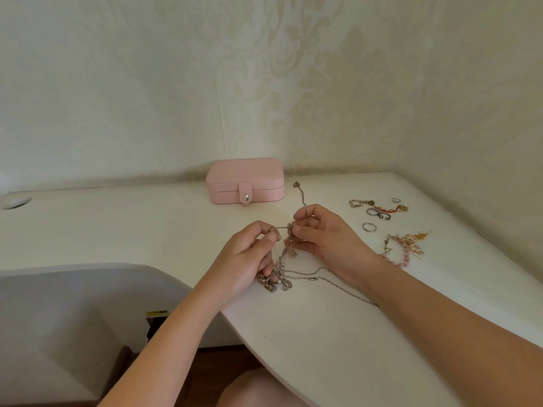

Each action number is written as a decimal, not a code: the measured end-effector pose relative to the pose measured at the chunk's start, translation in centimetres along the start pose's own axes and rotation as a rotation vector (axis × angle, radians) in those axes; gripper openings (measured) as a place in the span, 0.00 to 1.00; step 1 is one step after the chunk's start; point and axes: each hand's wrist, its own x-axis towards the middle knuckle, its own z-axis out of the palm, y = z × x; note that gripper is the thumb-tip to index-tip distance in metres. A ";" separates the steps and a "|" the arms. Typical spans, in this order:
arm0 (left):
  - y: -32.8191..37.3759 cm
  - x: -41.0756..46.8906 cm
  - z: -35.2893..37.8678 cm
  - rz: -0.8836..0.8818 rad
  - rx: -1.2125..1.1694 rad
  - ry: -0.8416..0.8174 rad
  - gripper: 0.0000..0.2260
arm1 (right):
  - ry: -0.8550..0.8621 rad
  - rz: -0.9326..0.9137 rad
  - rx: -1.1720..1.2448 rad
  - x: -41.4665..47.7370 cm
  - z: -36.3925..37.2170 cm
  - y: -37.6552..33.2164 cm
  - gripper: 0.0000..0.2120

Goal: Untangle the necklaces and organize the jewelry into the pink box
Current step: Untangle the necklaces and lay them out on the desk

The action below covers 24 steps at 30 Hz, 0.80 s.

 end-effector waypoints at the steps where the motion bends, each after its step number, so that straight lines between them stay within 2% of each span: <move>1: 0.1 0.0 0.0 -0.010 0.008 0.011 0.07 | -0.005 -0.007 -0.020 0.0 0.0 0.0 0.07; 10: 0.4 0.7 0.0 -0.160 0.013 0.082 0.07 | 0.011 -0.036 -0.046 0.0 0.1 0.2 0.10; 18: 1.5 1.1 -1.0 -0.283 -0.056 -0.122 0.07 | 0.058 -0.028 -0.114 -0.3 0.3 0.0 0.10; 24: 1.1 1.3 -1.3 -0.299 -0.077 -0.113 0.03 | 0.104 -0.027 -0.230 -0.5 0.4 -0.3 0.08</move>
